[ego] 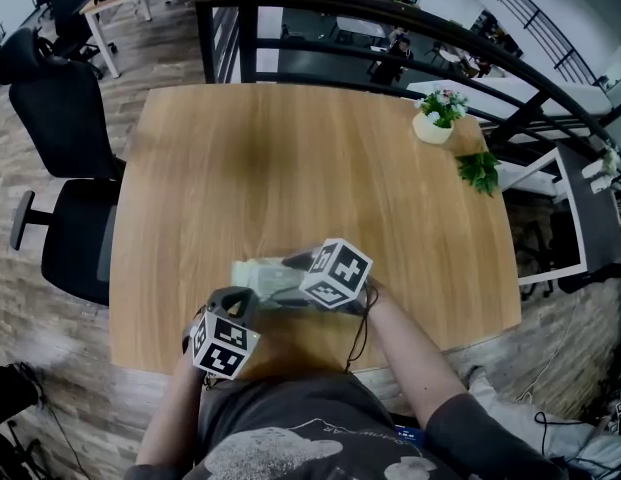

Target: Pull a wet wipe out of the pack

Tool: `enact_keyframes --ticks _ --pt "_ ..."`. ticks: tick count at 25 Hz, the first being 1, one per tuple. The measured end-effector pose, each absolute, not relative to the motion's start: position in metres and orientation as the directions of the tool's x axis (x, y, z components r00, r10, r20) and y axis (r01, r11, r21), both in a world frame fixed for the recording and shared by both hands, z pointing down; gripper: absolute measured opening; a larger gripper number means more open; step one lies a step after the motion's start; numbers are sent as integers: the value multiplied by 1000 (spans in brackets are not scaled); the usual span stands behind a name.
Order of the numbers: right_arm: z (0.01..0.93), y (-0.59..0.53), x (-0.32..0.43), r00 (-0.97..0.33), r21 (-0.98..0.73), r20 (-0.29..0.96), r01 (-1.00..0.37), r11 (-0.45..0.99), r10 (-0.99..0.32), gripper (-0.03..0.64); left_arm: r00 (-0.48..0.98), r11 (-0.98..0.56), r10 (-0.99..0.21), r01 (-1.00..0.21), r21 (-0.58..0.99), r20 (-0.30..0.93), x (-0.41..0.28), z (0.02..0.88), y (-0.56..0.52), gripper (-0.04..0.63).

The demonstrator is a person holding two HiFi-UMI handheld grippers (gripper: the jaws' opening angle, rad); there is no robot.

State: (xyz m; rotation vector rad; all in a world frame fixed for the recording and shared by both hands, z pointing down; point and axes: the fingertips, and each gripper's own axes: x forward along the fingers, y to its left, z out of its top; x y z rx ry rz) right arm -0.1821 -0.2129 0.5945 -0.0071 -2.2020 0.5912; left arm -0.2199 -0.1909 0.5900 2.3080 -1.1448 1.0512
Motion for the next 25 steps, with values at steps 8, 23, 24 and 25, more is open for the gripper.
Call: enact_keyframes --ticks 8,23,24,25 --pt "592 -212 -181 -646 -431 729 -177 885 226 334 373 -606 -517 -795 -21 771 -220 593 -191 11" --pt "562 -227 -180 -707 -279 704 -188 942 68 334 400 -596 -516 -803 18 758 -228 586 -190 12" --pt "557 -230 -180 -716 -260 697 -198 945 42 334 397 -594 -521 -804 13 755 -230 584 -191 12" --pt "554 -234 -179 -722 -243 691 -206 948 20 334 396 -592 -528 -806 8 752 -232 581 -192 12"
